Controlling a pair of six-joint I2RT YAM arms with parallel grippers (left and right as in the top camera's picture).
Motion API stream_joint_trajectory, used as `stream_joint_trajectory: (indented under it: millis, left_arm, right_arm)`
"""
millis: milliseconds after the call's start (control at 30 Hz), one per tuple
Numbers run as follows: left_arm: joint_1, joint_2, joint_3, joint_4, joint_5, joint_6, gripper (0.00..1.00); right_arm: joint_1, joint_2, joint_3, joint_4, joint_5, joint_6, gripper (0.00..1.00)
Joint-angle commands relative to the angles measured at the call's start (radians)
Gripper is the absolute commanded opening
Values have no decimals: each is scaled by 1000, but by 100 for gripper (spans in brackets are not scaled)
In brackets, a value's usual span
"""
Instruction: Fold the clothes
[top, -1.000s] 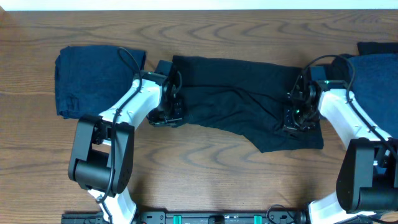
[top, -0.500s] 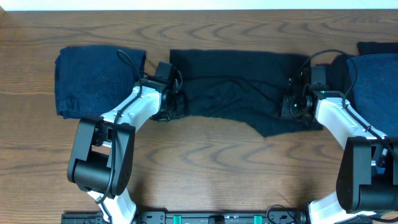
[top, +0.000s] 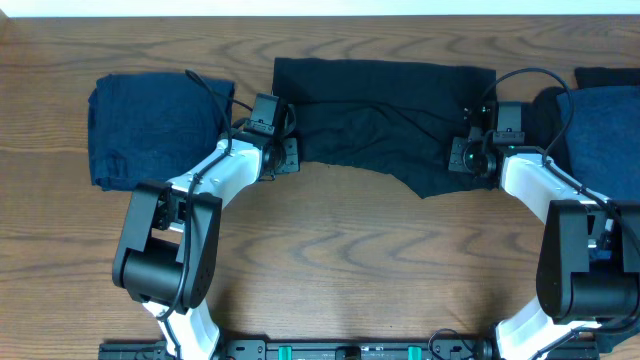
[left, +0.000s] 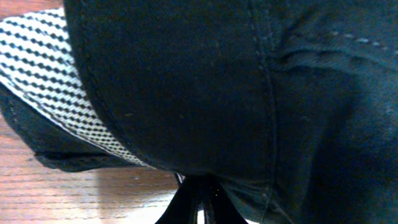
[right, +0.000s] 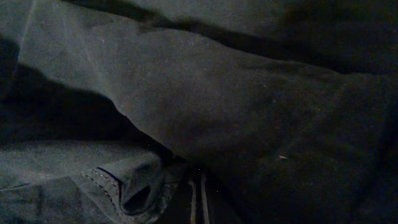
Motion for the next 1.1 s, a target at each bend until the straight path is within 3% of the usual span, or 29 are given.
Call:
stream_joint_trajectory:
  millis: [0,233,600,833,1067]
  left_arm:
    - [4,4,18,-25,-53,48,6]
    - [4,-193,40,-133,-52,48,6]
    - [4,-544,39,-545,-52,-25,6]
    - [3,-569,25,-771,-52,-92,6]
    - [4,-564,-73,-783,-52,-92,6]
  right_arm:
    - [-1,-28,33,-18,-10,-16,1]
    - [-1,-215,116,-248,-36,-24,1]
    - [-1,-515,130,-747,-139,-22,1]
    - [-1,-526,119,-975,-135,12,1]
    - [-1,-526,63,-1020,-136,62,2]
